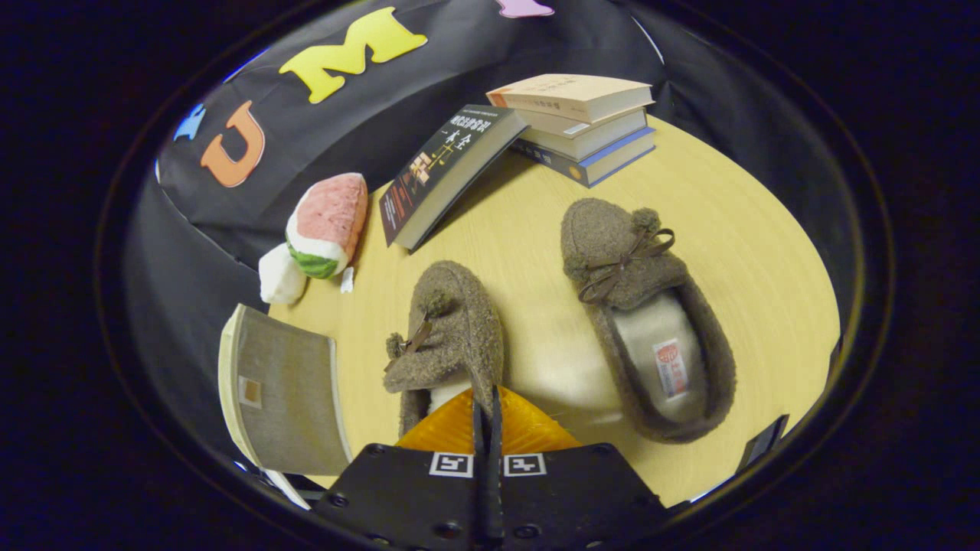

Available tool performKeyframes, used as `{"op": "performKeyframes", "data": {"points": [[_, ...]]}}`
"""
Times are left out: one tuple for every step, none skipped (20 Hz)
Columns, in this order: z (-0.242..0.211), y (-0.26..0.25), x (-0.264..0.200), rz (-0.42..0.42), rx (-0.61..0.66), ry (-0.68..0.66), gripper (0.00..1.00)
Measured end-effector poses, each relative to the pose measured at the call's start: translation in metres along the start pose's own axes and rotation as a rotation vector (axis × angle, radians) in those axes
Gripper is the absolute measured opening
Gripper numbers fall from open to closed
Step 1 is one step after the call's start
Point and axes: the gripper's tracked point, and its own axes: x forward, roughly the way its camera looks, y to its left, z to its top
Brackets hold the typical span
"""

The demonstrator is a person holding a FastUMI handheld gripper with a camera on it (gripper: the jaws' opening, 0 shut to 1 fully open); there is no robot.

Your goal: Open the storage box then place both shoes into the box .Put the left shoe in first, then the right shoe, with the right side of both shoes facing outward in a uniform manner.

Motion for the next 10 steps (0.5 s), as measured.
{"op": "performKeyframes", "data": {"points": [[0.0, 0.007, -0.007, 0.007, 0.014, -0.006, 0.0], [0.0, 0.016, -0.015, 0.014, 0.031, -0.013, 0.0], [0.001, 0.026, -0.024, 0.024, 0.047, -0.024, 0.0], [0.003, 0.037, -0.033, 0.034, 0.06, -0.037, 0.0], [0.006, 0.051, -0.042, 0.046, 0.075, -0.054, 0.0], [0.01, 0.065, -0.053, 0.057, 0.093, -0.075, 0.0], [0.014, 0.082, -0.062, 0.07, 0.11, -0.099, 0.0], [0.016, 0.1, -0.071, 0.084, 0.121, -0.123, 0.0], [0.019, 0.119, -0.079, 0.099, 0.127, -0.146, 0.0], [0.021, 0.138, -0.088, 0.116, 0.13, -0.165, 0.0]]}}
